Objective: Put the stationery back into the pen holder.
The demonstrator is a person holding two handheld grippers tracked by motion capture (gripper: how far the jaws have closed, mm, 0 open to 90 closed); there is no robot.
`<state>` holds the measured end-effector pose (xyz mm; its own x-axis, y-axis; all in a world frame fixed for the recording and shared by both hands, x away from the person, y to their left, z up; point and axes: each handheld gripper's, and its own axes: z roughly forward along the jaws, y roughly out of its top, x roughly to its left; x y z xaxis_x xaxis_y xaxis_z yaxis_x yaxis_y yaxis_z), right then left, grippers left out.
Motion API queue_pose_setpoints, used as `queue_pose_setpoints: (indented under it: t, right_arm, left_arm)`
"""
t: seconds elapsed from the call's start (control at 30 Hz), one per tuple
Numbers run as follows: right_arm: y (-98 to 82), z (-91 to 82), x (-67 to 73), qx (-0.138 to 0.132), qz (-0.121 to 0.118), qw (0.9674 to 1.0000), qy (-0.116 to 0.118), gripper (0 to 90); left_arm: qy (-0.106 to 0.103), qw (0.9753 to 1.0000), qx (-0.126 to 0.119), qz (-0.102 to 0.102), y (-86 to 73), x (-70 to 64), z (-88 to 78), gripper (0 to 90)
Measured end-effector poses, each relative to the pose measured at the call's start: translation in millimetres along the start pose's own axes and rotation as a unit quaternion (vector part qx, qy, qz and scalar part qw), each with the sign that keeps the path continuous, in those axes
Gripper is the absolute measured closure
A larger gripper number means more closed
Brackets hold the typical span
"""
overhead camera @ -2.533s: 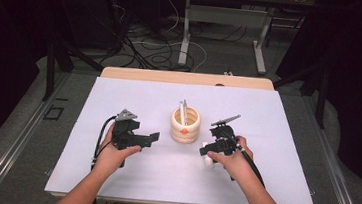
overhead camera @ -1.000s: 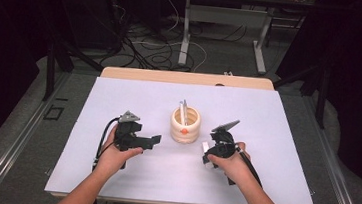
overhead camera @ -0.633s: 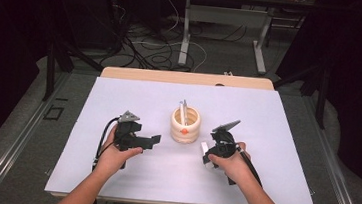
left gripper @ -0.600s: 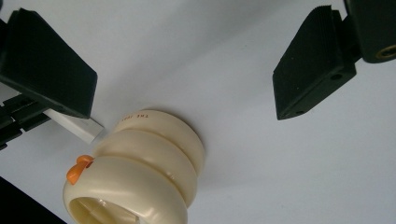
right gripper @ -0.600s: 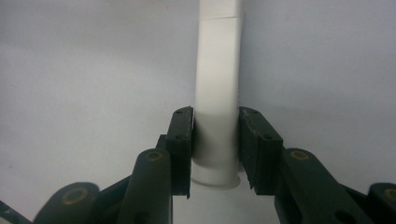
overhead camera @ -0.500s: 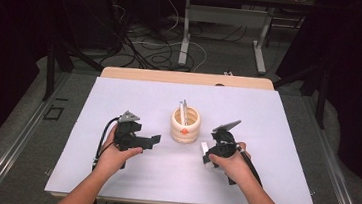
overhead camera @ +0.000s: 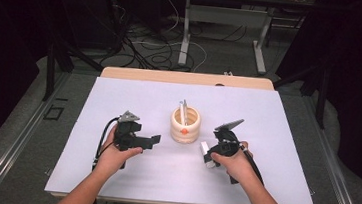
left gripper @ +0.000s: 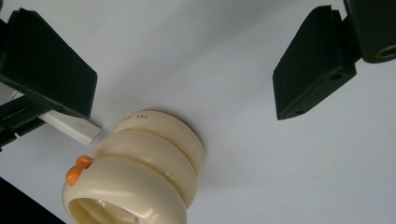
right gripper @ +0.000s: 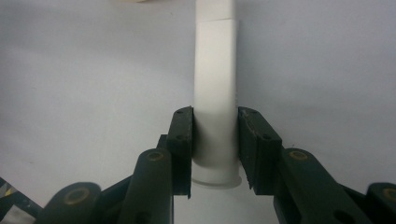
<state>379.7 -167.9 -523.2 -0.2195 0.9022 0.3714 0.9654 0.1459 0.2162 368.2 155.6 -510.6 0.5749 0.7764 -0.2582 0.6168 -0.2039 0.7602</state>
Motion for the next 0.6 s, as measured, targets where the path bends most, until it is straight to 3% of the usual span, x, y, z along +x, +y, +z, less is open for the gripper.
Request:
queue_pose_setpoints:
  t: [0.23,0.37,0.47,0.6]
  right_arm:
    - [0.1,-7.0,-0.8,-0.009,0.002,0.9999,0.009,67.5]
    - [-1.4,-10.6,-0.5,-0.035,-0.008,0.9993,0.014,67.5]
    - [-2.6,-14.9,0.6,-0.035,-0.025,0.999,0.008,67.5]
    - [-4.2,-18.2,3.4,-0.058,-0.047,0.9972,0.003,67.5]
  left_arm:
    - [0.0,1.0,-0.001,-0.001,0.1,0.0,0.0,6.6]
    - [-0.002,1.0,-0.001,-0.001,0.4,0.0,-0.5,6.6]
    - [0.0,1.0,-0.001,-0.001,0.3,0.0,-0.6,6.6]
    - [0.0,1.0,-0.001,-0.001,0.1,0.1,-0.2,6.6]
